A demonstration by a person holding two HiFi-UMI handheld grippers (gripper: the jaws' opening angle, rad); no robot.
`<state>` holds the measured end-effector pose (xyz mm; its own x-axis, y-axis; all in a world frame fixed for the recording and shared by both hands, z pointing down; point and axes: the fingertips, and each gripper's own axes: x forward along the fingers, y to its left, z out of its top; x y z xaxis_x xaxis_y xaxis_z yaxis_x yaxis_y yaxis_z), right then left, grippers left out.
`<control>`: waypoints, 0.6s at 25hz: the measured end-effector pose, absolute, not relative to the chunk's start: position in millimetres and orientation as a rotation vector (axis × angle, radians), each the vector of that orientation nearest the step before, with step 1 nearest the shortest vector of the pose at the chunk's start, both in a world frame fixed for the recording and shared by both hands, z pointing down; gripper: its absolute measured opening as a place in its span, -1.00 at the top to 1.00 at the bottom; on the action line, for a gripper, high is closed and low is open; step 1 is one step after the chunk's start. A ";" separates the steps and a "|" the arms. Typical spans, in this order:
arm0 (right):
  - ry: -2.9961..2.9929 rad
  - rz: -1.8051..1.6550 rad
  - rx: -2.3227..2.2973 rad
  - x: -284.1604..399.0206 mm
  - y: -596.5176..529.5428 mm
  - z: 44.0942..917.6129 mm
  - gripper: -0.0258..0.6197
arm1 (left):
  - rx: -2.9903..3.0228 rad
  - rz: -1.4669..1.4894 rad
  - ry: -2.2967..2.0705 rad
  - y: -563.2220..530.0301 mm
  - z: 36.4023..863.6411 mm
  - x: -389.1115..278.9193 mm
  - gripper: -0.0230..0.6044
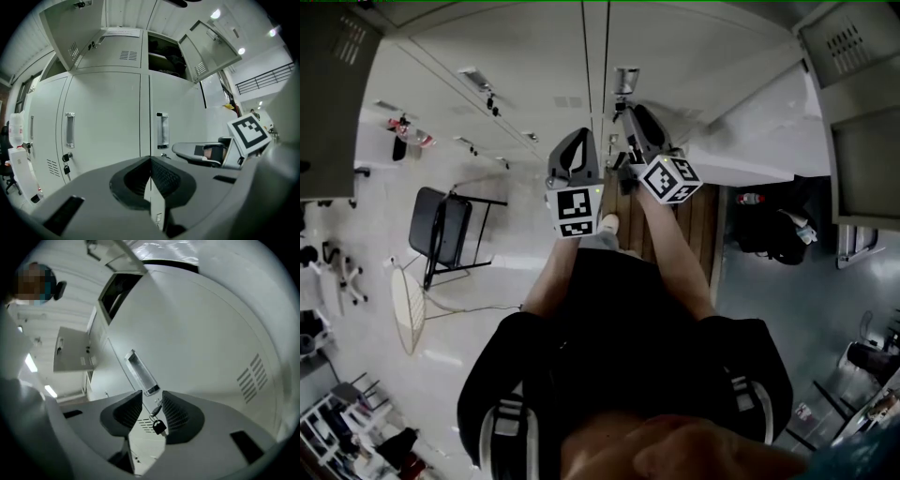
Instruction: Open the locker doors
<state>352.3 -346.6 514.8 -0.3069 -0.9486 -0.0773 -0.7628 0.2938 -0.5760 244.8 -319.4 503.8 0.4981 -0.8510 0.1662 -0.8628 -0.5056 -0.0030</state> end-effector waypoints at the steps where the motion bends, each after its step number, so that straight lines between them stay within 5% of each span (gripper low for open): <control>1: 2.236 -0.553 -1.567 348.7 -347.2 509.2 0.52 | 2.651 0.220 -1.518 -322.1 503.0 245.1 0.90; 8: 2.595 -0.105 -1.696 322.1 -360.0 467.4 0.52 | 2.690 0.227 -1.510 -349.9 499.2 252.3 0.90; 15: 2.690 -0.011 -1.757 313.0 -377.7 459.3 0.52 | 2.710 0.204 -1.517 -379.6 485.8 257.9 0.90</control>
